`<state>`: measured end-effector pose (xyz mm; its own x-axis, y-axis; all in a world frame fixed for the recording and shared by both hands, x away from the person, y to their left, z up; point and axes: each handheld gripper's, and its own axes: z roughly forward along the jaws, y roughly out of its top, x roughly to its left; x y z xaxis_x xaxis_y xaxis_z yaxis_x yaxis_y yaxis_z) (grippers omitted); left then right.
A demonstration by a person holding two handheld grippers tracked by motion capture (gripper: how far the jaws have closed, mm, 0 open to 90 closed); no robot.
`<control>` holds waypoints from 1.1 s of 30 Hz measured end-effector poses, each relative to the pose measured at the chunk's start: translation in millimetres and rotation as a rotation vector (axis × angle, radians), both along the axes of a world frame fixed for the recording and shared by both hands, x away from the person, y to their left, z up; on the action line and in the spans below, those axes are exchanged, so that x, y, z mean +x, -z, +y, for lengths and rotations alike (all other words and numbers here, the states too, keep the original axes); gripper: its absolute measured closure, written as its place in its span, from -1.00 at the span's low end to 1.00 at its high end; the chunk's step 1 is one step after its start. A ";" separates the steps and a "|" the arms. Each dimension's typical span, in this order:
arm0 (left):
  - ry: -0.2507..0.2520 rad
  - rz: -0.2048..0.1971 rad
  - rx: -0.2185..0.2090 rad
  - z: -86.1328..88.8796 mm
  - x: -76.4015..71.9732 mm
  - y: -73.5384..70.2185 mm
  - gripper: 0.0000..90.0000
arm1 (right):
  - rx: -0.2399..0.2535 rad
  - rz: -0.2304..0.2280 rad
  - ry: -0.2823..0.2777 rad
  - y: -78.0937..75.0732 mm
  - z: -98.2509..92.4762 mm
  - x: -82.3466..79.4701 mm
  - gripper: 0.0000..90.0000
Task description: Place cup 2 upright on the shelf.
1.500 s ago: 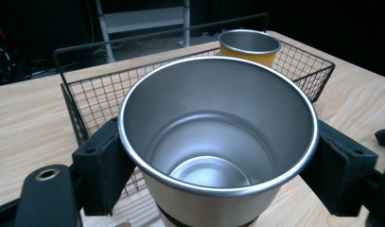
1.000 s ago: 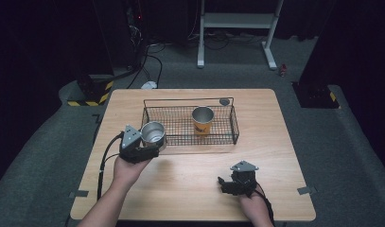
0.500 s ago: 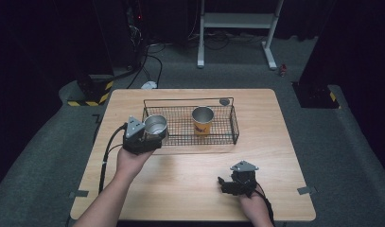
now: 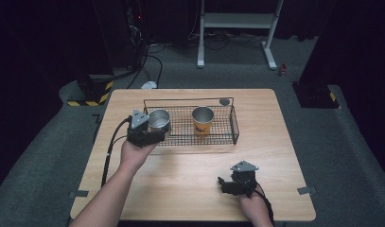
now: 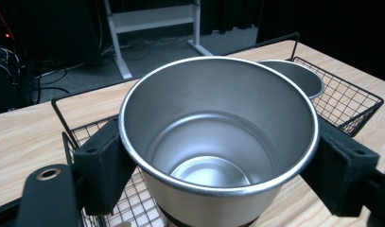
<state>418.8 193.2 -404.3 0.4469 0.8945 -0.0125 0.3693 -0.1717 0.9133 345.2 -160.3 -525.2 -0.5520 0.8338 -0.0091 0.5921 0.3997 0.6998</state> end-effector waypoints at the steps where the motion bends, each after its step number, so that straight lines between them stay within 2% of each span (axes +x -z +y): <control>1: -0.002 0.000 -0.006 -0.2 2.3 -0.2 -0.58 | 0.000 0.000 0.000 0.0 0.0 0.0 -0.72; 3: -0.003 0.009 -0.016 -0.4 6.2 -1.0 -0.58 | 0.000 -0.002 -0.002 0.1 -0.3 0.2 -0.72; 9: -0.003 0.001 -0.004 -4.8 15.4 -5.3 -0.58 | 0.000 -0.002 -0.004 0.1 -0.4 0.2 -0.72; 20: -0.011 0.020 0.005 -9.5 32.2 -8.0 -0.58 | 0.000 -0.002 -0.004 0.1 -0.4 0.2 -0.72; 25: -0.021 0.039 -0.002 -10.1 40.9 -5.5 -0.58 | 0.000 -0.002 -0.004 0.1 -0.4 0.2 -0.72; 33: -0.054 0.069 -0.008 -11.9 56.1 7.2 -0.58 | 0.000 -0.002 -0.004 0.1 -0.3 0.2 -0.72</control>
<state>474.9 181.3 -411.4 0.3961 0.9169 -0.0494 0.4402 -0.1424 0.8865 345.4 -160.6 -525.3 -0.5553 0.8316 -0.0106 0.5891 0.4024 0.7008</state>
